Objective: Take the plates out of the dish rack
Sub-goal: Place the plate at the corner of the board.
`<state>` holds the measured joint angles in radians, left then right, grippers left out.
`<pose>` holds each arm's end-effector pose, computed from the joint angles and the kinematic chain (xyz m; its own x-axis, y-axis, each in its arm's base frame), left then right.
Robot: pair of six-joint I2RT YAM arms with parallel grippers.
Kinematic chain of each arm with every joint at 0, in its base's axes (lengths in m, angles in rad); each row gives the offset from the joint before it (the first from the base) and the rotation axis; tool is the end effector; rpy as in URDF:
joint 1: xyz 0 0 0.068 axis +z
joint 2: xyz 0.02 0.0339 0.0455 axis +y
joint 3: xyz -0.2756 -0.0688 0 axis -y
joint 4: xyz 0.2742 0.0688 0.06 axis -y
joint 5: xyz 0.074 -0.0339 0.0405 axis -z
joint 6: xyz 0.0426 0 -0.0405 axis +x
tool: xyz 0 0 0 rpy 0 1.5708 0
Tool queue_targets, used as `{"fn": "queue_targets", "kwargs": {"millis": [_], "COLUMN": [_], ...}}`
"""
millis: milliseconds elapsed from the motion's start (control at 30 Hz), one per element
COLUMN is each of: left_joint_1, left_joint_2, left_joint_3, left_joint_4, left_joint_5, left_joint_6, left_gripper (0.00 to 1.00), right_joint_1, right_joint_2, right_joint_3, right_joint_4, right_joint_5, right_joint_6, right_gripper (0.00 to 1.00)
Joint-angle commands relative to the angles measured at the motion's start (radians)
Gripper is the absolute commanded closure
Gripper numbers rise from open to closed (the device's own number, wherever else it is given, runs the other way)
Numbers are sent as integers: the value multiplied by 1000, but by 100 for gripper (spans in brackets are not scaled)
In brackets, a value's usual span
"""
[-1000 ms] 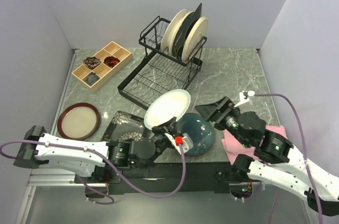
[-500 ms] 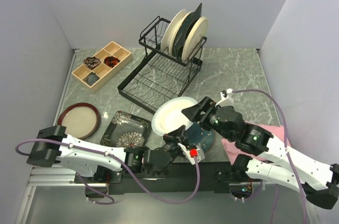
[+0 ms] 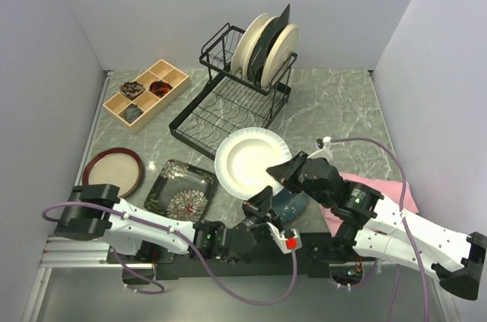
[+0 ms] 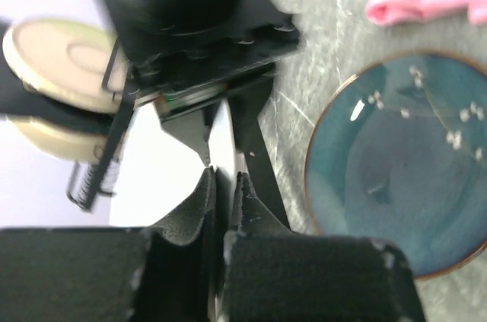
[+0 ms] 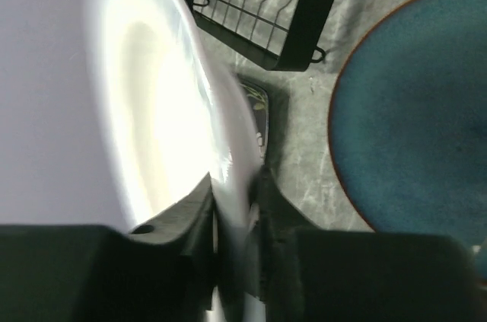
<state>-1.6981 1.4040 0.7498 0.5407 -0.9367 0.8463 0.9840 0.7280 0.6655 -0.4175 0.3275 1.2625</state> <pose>-0.0075 -0.3287 0.2548 0.5257 0.6127 -0.5902 0.4461 0.3922 0.8045 0.1183 0.1532 0.2868 -0.6783 0.6093 -0.4107 0.0523 0.5976 0.8001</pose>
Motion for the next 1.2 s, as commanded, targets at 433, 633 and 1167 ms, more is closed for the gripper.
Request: {"fn": "queue_targets", "kwargs": {"millis": [433,633,1167], "left_joint_1": [-5,-6,-5], "left_joint_2": [-68,-28,41], "left_joint_3": [25,59,85], "left_joint_4": [93,25,-25], "left_joint_5": [-4,33,82], "left_joint_6": [-96,-168,-256], "left_gripper": [79,67,41], "right_joint_1": [-1,-2,-7], "right_joint_2": [-228,-283,-355], "right_joint_3": [-150,-172,-176], "right_joint_4": [266,315,329], "right_joint_5": [48,71,151], "right_joint_6": [-49,-60,-20], "right_gripper": [100,100,100]}}
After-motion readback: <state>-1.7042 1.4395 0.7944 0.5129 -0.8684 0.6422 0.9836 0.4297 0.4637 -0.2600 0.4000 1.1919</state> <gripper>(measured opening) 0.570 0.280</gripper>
